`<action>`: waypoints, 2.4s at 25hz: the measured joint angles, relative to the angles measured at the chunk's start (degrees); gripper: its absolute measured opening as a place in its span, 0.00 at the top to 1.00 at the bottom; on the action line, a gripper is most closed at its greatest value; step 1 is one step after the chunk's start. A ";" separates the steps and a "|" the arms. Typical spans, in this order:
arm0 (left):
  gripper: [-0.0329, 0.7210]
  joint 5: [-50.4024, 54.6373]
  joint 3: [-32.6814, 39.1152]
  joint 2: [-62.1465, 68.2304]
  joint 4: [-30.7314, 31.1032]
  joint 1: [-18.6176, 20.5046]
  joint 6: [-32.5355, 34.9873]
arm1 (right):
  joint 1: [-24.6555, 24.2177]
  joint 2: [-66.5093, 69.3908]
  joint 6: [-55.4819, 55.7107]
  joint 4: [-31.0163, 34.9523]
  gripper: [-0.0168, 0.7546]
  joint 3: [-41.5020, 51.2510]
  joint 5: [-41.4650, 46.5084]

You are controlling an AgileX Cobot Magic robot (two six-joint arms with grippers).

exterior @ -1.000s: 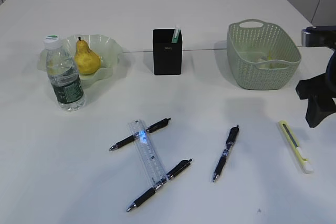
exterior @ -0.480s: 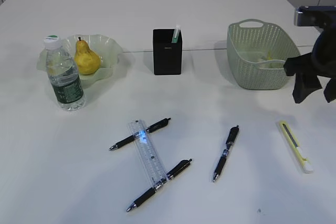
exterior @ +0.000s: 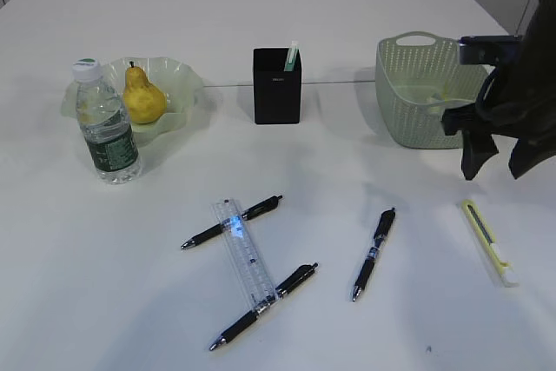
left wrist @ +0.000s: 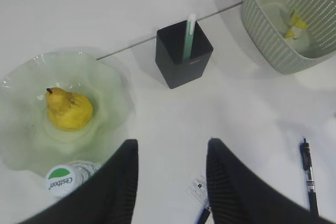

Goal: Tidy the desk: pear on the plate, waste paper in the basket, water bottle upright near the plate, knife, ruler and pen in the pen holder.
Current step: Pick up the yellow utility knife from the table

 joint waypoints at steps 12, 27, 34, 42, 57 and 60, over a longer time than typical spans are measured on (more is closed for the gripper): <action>0.55 0.62 0.00 0.00 0.00 0.00 0.00 | 0.00 4.09 0.00 0.00 0.36 0.01 1.08; 0.56 1.81 0.00 0.00 0.00 0.00 0.00 | 0.00 4.32 0.00 0.00 0.36 -0.03 2.80; 0.56 2.41 0.00 0.00 0.00 0.00 0.00 | 0.00 4.32 0.00 0.00 0.36 -0.03 4.22; 0.57 2.83 0.00 0.00 0.00 0.00 0.00 | 0.00 4.32 0.04 0.00 0.36 -0.03 5.51; 0.57 3.21 0.00 0.00 0.00 0.00 0.00 | 0.00 4.32 0.64 0.21 0.36 -0.03 6.95; 0.57 3.21 0.00 0.00 0.00 0.00 0.00 | 0.00 4.32 0.64 0.32 0.36 -0.03 6.95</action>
